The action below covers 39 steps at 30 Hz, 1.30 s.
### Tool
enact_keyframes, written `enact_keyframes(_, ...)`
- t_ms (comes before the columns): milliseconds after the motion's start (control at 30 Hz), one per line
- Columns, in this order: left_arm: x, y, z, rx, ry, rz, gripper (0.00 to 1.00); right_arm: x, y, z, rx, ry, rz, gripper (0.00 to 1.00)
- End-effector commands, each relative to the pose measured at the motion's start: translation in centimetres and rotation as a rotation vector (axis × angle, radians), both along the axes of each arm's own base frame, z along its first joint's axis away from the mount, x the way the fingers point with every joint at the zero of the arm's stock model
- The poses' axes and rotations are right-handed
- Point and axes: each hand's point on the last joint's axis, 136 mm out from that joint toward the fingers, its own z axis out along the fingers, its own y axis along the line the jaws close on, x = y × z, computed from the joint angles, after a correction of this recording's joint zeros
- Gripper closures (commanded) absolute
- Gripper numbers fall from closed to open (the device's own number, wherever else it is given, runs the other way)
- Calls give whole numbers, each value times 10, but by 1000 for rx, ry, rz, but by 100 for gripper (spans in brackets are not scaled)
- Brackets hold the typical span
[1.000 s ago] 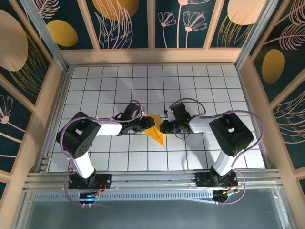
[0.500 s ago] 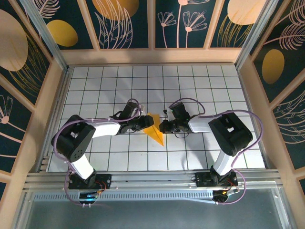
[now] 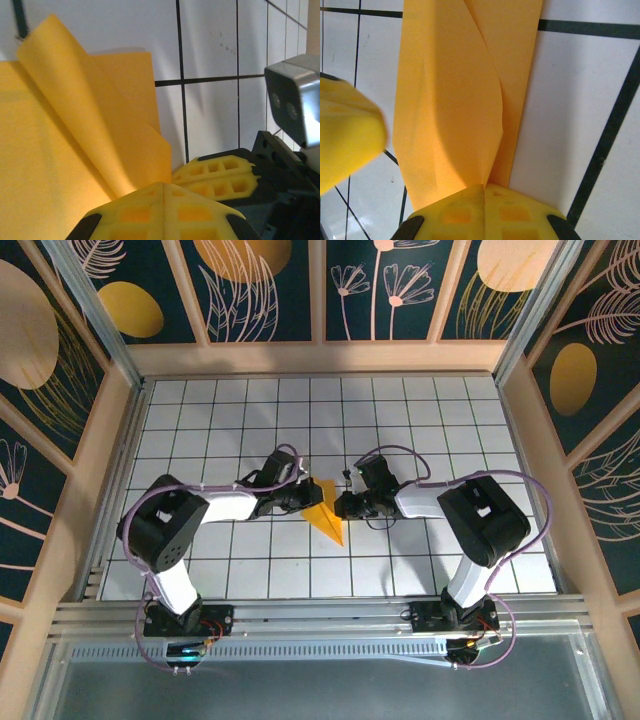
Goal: Fold a paper plane with a square sheet of paper (fold left side to right side)
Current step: Fourth fold the wing at the center of the table.
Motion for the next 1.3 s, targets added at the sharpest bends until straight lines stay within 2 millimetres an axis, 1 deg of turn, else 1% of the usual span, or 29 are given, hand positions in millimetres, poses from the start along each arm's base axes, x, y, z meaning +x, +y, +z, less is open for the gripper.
enact_keyframes(0, 7, -20, 13, -74, -30, -58, 95, -20, -26, -42, -169, 91, -25, 100)
enact_keyframes(133, 9, -22, 3, -59, -18, -58, 97, -20, -27, -43, -178, 91, -24, 100)
enact_keyframes(300, 8, -13, -18, 7, 9, -40, 97, -21, -29, -45, -192, 91, -23, 100)
enact_keyframes(400, 8, -8, -26, 38, 15, -26, 98, -21, -30, -45, -196, 92, -24, 100)
enact_keyframes(500, 8, -3, -33, 65, 17, -9, 98, -22, -30, -46, -200, 93, -23, 100)
enact_keyframes(667, 7, 0, -42, 82, 28, 0, 99, -22, -32, -48, -210, 95, -22, 100)
enact_keyframes(867, 1, 8, -57, 116, 51, 13, 100, -21, -30, -43, -198, 88, -18, 100)
enact_keyframes(967, -3, 12, -63, 129, 62, 17, 100, -19, -25, -37, -176, 80, -14, 100)
enact_keyframes(1100, -7, 17, -68, 145, 71, 22, 100, -11, -16, -21, -126, 59, -13, 100)
enact_keyframes(1267, -10, 22, -73, 167, 76, 25, 100, 2, -5, 9, -35, 20, -18, 90)
